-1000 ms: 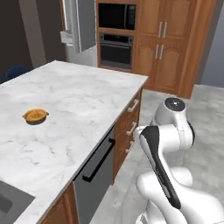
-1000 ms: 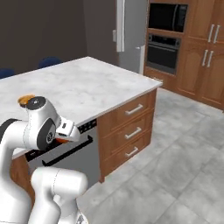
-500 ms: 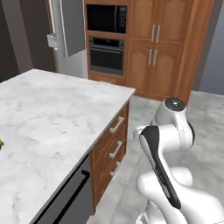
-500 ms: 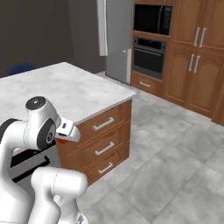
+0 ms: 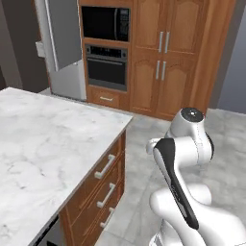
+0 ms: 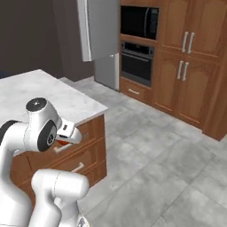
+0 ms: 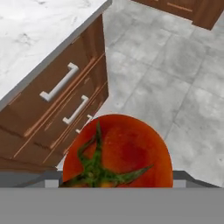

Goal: Place the tomato and corn inside the fridge drawer. Close the drawer after placing the vegetables.

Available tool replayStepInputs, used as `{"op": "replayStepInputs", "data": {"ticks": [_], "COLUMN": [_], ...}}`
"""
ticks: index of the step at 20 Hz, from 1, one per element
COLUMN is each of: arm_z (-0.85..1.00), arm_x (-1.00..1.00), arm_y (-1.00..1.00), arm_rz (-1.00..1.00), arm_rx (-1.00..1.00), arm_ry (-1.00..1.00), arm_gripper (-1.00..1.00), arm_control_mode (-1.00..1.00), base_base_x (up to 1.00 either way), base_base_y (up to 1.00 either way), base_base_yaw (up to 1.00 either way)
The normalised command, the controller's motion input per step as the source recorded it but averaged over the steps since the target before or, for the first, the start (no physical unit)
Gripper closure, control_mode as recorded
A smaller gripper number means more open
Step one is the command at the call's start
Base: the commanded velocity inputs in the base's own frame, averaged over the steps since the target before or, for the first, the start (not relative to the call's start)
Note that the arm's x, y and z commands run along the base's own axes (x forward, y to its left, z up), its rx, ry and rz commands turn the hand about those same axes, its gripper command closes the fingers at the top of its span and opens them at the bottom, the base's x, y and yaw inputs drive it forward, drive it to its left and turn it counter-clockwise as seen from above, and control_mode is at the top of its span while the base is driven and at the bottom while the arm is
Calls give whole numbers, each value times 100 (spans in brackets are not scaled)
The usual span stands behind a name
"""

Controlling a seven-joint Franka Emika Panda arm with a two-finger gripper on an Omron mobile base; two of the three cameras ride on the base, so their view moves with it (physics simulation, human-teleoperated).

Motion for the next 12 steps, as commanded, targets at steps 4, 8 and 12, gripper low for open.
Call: {"op": "replayStepInputs", "data": {"ticks": [4, 8, 12], "arm_z": [0, 0, 0], "arm_x": [0, 0, 0], "arm_y": [0, 0, 0], "arm_rz": [0, 0, 0], "arm_rx": [0, 0, 0], "arm_ry": [0, 0, 0], "arm_gripper": [100, 100, 100], "arm_control_mode": [100, 100, 100], "base_base_x": [100, 100, 100], "base_base_y": [-96, -93, -92], "base_base_yaw": [8, 13, 17]}}
